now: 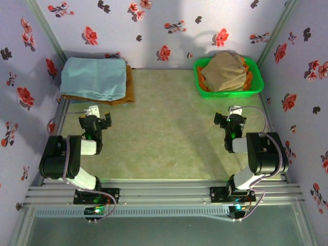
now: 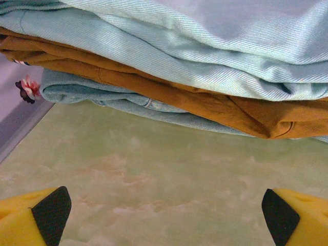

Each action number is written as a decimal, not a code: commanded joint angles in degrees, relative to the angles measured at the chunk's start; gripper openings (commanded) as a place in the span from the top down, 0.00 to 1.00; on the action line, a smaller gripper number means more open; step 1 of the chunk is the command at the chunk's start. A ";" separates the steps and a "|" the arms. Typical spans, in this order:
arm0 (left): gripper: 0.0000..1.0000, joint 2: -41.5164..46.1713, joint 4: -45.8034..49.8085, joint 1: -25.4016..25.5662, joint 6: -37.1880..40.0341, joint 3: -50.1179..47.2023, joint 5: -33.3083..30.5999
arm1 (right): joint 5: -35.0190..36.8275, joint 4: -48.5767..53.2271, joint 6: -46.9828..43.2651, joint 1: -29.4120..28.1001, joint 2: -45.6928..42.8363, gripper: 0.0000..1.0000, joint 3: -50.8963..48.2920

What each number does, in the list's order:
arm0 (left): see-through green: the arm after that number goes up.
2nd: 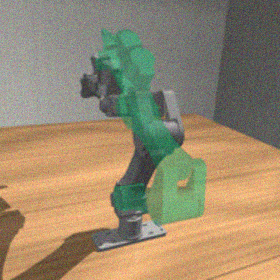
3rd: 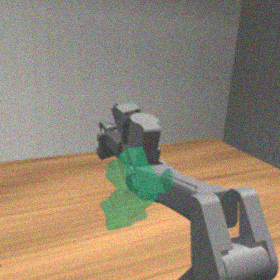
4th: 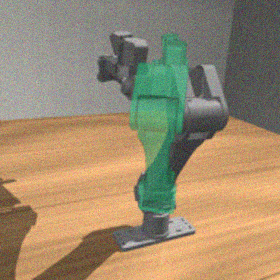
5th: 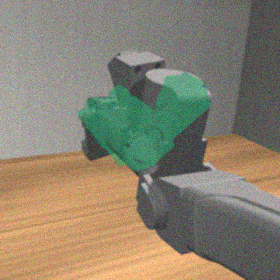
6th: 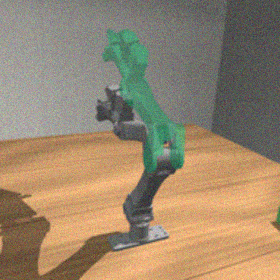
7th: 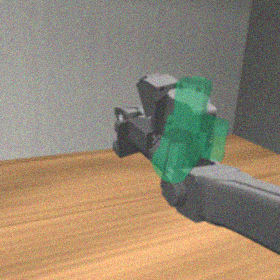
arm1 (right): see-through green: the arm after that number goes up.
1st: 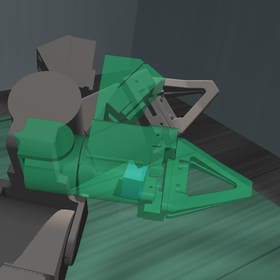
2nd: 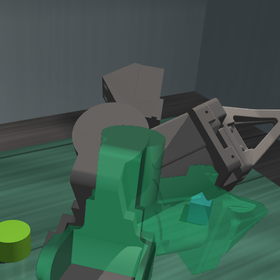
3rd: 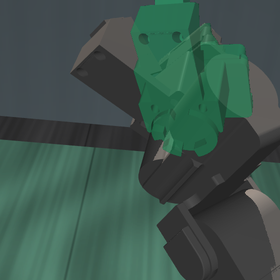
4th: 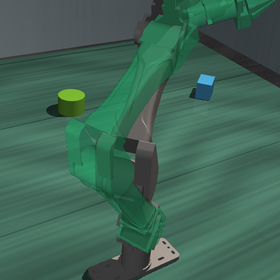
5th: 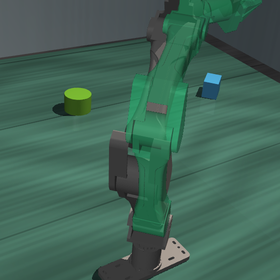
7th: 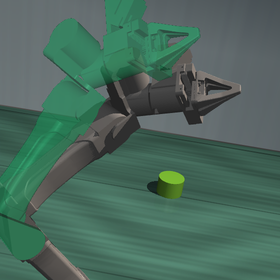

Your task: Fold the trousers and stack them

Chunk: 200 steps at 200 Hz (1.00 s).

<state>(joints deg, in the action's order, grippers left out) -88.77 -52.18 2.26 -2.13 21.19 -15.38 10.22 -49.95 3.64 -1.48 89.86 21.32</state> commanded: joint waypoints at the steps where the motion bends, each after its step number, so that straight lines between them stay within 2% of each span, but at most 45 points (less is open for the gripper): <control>1: 0.00 0.11 -0.97 0.29 1.52 0.43 0.44 | -0.57 -0.23 0.76 0.16 -0.54 0.01 1.20; 103: 0.00 0.40 -1.12 0.20 1.32 0.36 0.20 | -0.83 -0.08 0.91 0.24 -0.49 0.01 1.27; 115: 0.00 3.48 0.44 0.20 1.09 -0.07 -0.61 | -0.66 -0.20 0.89 0.24 -0.66 0.01 1.19; 129: 0.00 9.71 8.04 0.29 1.26 0.87 -0.52 | 1.10 1.15 0.40 -0.39 -2.31 0.01 1.64; 152: 0.00 24.49 20.31 0.64 0.57 2.69 -0.27 | 5.24 20.16 -2.10 -4.35 -13.48 0.01 7.16; 172: 0.00 37.71 34.32 0.73 -5.41 7.31 0.06 | 8.45 39.79 1.86 -7.87 -23.63 0.01 15.98; 193: 0.00 47.98 51.77 0.73 -17.59 16.02 -0.66 | 13.23 62.91 15.41 -9.35 -29.93 0.01 29.36; 200: 0.00 50.39 58.93 0.56 -24.94 19.53 -1.28 | 12.45 68.87 19.07 -9.20 -31.21 0.01 33.41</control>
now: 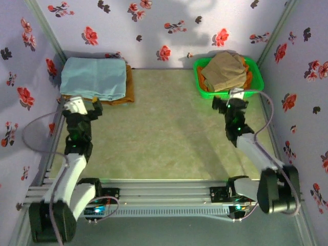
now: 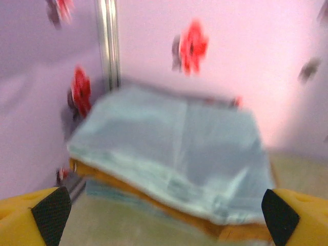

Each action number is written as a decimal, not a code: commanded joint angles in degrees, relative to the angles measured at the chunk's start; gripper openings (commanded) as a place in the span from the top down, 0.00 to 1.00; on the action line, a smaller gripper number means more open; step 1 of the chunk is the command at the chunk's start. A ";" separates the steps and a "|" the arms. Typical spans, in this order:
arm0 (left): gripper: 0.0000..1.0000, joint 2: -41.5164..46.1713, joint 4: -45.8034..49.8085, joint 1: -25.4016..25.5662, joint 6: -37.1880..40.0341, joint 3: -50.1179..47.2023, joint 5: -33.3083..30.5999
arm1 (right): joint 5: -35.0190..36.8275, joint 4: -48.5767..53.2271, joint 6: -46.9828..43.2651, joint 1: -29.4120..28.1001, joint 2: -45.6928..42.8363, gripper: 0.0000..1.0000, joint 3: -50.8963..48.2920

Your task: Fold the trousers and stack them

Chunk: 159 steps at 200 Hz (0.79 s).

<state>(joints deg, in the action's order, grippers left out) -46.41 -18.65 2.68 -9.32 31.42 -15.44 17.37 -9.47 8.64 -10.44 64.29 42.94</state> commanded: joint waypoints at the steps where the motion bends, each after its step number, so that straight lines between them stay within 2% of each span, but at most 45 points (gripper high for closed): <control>1: 0.00 8.32 26.55 0.14 -19.07 9.81 -1.37 | 5.04 29.17 14.40 -0.17 -5.83 0.01 12.33; 10: 0.00 10.79 36.09 -0.04 -29.16 13.98 -2.43 | 3.68 33.71 18.24 0.26 -7.23 0.01 15.83; 17: 0.00 12.63 39.85 -0.20 -32.28 15.79 -0.40 | 4.17 34.38 23.22 0.79 -8.68 0.01 16.59; 30: 0.00 16.13 37.07 -0.39 -24.15 15.78 9.49 | -4.57 29.50 23.82 2.75 -10.36 0.01 16.11; 40: 0.00 18.16 34.97 -0.39 -23.98 14.50 12.72 | -8.04 30.82 23.90 2.96 -8.45 0.03 19.01; 53: 0.00 20.13 35.50 -0.39 -28.61 13.34 13.55 | -8.40 36.08 23.90 2.95 -2.75 0.06 25.07; 77: 0.00 19.28 42.17 -0.39 -31.45 14.57 17.85 | -3.25 40.07 24.13 3.88 9.55 0.02 32.91; 93: 0.00 17.65 42.59 -0.39 -30.24 13.44 25.57 | 0.07 39.79 24.67 5.07 17.22 0.02 37.40; 132: 0.00 14.67 42.49 -0.33 -33.87 8.92 33.80 | -4.99 40.87 25.89 9.53 34.83 0.02 48.90; 159: 0.00 13.13 42.43 -0.30 -34.05 7.26 35.74 | -8.52 41.88 25.70 10.56 44.97 0.03 55.02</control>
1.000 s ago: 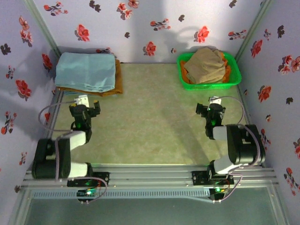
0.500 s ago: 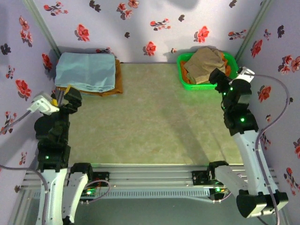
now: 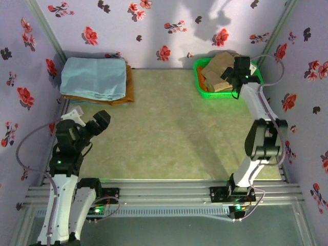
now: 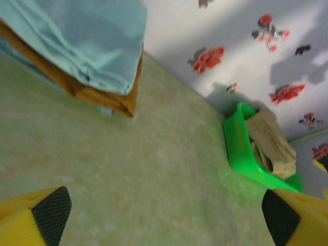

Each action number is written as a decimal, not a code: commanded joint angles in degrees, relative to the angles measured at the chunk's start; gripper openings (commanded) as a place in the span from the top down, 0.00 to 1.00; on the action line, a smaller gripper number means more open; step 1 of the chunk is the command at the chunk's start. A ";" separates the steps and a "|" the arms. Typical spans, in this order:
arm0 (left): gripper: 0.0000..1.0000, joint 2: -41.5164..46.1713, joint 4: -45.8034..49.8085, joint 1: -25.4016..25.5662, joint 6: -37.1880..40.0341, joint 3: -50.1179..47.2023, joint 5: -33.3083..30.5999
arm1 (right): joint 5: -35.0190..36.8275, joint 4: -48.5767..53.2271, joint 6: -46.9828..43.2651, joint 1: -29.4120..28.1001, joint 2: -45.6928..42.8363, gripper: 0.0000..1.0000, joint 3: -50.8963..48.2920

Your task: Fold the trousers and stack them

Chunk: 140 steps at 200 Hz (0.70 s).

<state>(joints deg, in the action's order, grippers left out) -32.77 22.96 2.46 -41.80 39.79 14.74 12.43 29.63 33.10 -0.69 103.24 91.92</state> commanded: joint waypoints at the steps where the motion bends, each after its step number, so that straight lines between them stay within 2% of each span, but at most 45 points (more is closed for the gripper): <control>1: 0.00 -0.56 0.84 -0.09 -1.55 -1.16 5.60 | -3.79 2.88 1.34 0.84 6.37 0.03 6.28; 30: 0.00 -1.74 0.86 0.00 -1.22 -1.74 8.13 | -7.15 2.78 2.11 1.48 14.11 0.11 11.04; 59: 0.00 -2.03 1.02 0.09 -0.80 -1.88 8.70 | -11.36 -1.23 2.17 1.57 17.19 0.25 12.14; 71: 0.00 -2.07 1.03 0.09 -0.87 -2.00 8.97 | -11.81 -1.11 2.70 1.69 17.96 0.39 12.99; 79: 0.00 -2.12 0.99 0.09 -1.09 -2.00 8.92 | -12.81 -1.24 2.91 1.67 18.12 0.56 13.23; 88: 0.00 -2.12 0.78 0.09 -1.33 -2.00 8.92 | -13.81 -1.63 2.93 1.66 17.62 0.68 13.21; 116: 0.01 -2.81 -0.06 0.09 -2.47 -1.39 9.03 | -18.08 -3.24 3.24 1.57 13.94 0.98 12.66; 119: 0.01 -2.89 -0.10 0.09 -2.70 -1.32 9.03 | -18.99 -3.64 3.32 1.57 13.37 1.00 12.48; 140: 0.03 -3.51 -0.87 0.18 -4.29 -1.43 10.43 | -24.51 -6.33 4.12 1.41 8.59 1.00 11.52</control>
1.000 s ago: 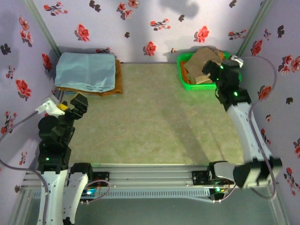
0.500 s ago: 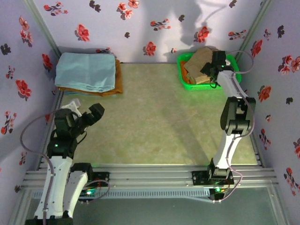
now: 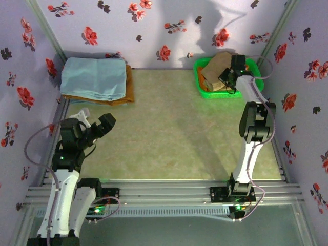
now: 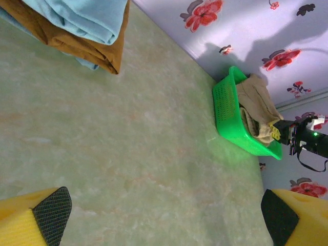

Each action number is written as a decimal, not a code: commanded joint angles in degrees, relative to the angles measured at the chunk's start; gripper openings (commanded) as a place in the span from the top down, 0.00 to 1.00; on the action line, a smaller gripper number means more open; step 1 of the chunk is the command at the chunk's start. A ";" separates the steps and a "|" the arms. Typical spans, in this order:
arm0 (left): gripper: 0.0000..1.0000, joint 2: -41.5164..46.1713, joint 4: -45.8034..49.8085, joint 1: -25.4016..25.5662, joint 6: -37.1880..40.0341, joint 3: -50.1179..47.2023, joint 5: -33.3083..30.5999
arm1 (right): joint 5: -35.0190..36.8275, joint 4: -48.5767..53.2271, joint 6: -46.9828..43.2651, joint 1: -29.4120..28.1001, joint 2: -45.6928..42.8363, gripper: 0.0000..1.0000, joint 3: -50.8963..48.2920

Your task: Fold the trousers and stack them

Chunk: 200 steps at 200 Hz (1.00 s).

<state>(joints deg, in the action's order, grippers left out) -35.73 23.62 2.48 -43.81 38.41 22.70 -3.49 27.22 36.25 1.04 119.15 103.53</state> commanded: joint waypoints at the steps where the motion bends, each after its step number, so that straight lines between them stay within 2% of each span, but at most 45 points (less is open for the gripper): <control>1: 0.03 -0.57 -1.58 0.16 -2.35 -0.07 2.55 | -8.71 -3.97 0.91 -0.37 -7.56 1.00 -0.08; 42: 0.05 0.11 -2.39 0.51 -3.97 0.06 3.59 | -10.24 -3.75 -0.82 -3.53 -16.98 1.00 0.45; 106: 0.06 0.22 -0.68 0.60 -3.40 3.60 3.56 | -7.74 -4.17 -3.35 -12.90 -34.47 1.00 -1.84; 137: 0.06 0.22 0.42 0.60 -2.84 6.15 3.29 | -5.42 -2.26 -6.25 -19.97 -42.00 1.00 -2.31; 166: 0.06 0.55 1.66 0.60 -3.63 7.85 1.42 | -2.06 -0.77 -8.98 -29.28 -48.09 1.00 -3.46; 200: 0.06 1.48 3.98 0.51 -3.95 9.22 -1.93 | -1.02 -1.86 -9.75 -39.46 -50.54 1.00 -6.72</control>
<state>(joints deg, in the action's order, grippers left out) -35.42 25.04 2.74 -46.87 45.43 23.38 -6.59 29.15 29.26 -32.95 70.26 98.61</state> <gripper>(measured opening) 0.942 0.080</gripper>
